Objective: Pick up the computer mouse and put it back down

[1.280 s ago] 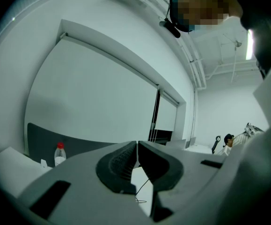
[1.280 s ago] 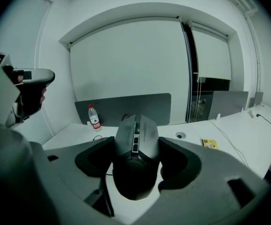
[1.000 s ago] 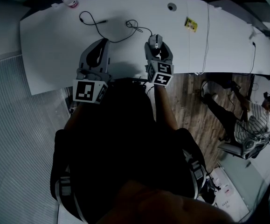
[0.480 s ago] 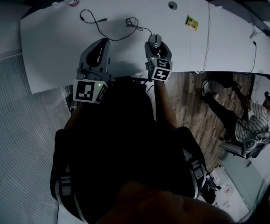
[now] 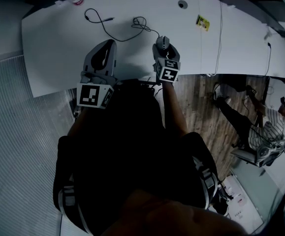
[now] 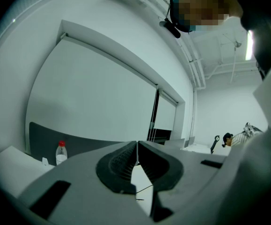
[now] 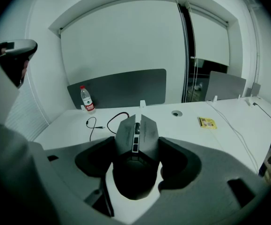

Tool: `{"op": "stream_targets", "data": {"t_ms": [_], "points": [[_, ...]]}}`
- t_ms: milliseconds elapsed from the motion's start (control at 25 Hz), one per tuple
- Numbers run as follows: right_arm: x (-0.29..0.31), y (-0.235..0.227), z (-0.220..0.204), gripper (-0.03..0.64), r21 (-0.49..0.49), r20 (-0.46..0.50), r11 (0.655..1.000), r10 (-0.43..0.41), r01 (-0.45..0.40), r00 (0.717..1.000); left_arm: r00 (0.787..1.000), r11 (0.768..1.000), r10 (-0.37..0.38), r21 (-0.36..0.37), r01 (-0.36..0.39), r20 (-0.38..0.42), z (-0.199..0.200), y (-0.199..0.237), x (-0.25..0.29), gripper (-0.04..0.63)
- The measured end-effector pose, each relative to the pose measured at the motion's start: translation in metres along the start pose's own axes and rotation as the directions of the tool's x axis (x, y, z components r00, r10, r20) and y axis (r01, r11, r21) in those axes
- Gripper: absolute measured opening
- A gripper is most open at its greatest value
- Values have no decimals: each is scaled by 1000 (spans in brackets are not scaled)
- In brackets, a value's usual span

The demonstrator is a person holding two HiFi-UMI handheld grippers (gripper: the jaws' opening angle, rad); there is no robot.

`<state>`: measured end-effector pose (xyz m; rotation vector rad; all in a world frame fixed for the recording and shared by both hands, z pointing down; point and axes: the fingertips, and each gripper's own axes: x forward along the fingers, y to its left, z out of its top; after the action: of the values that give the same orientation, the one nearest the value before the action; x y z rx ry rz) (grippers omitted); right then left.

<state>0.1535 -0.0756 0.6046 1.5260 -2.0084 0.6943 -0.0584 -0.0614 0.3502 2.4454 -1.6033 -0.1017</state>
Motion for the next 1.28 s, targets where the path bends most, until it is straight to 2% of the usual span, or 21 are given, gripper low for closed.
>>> {"op": "stream_targets", "data": {"t_ms": [1280], "points": [[29, -13, -73, 287, 13, -153, 1000, -22, 24, 988, 1000, 1000, 4, 4, -4, 8, 5, -7, -17, 11]]}}
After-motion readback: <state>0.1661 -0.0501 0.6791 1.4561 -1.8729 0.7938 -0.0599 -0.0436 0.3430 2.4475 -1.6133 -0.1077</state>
